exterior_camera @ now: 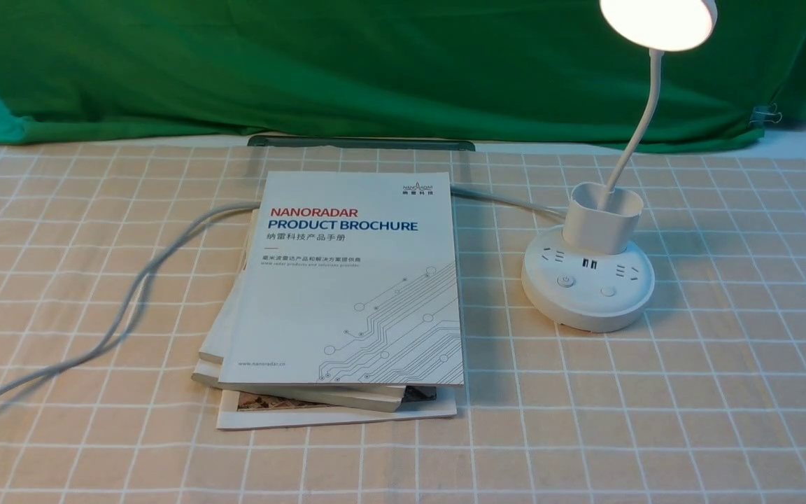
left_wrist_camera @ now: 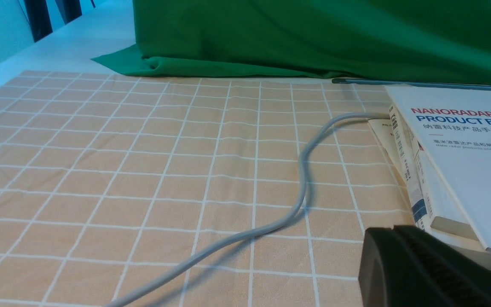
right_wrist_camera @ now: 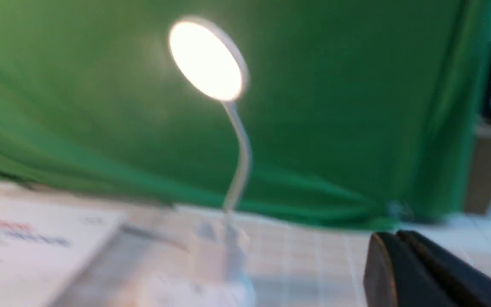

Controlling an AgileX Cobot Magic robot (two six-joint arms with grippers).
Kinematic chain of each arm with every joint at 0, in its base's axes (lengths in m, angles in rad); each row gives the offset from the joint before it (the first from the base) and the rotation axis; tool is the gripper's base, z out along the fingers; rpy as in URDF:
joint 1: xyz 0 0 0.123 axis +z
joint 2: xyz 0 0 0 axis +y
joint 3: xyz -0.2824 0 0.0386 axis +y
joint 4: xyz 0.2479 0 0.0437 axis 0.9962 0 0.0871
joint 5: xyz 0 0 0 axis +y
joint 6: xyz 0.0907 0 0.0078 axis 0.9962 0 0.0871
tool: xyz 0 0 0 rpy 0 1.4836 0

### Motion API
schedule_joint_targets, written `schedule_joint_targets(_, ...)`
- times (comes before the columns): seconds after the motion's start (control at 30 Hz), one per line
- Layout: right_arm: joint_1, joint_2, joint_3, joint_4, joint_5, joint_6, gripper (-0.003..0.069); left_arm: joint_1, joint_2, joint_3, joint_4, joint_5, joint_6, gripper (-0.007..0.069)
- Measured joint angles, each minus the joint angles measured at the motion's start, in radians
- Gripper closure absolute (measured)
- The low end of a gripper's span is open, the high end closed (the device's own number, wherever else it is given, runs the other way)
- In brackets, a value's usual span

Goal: Turn on the table lamp on the light coffee tablecloth with your hand.

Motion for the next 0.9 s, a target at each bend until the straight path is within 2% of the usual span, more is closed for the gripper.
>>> schedule_joint_targets(0.07,-0.072,-0.065,0.084,-0.114,0.041,0.134,0.0629,0.0,0.0,0.0,0.0,0.0,0.0,0.0603)
schedule_joint_targets(0.13,-0.112,-0.109,0.152,-0.175,0.074,0.218,0.0629,0.0,0.0,0.0,0.0,0.0,0.0,0.0603)
schedule_joint_targets(0.23,-0.136,-0.172,0.208,-0.214,0.114,0.274,0.0629,0.0,0.0,0.0,0.0,0.0,0.0,0.0603)
schedule_joint_targets(0.4,-0.107,-0.238,0.216,-0.232,0.189,0.303,0.0629,0.0,0.0,0.0,0.0,0.0,0.0,0.0603)
schedule_joint_targets(0.57,-0.035,-0.241,0.217,-0.267,0.212,0.304,0.0629,0.0,0.0,0.0,0.0,0.0,0.0,0.0603)
schedule_joint_targets(0.77,-0.037,-0.241,0.217,-0.27,0.215,0.304,0.0629,0.0,0.0,0.0,0.0,0.0,0.0,0.0603)
schedule_joint_targets(0.9,-0.075,-0.241,0.217,-0.271,0.216,0.303,0.0629,0.0,0.0,0.0,0.0,0.0,0.0,0.0603)
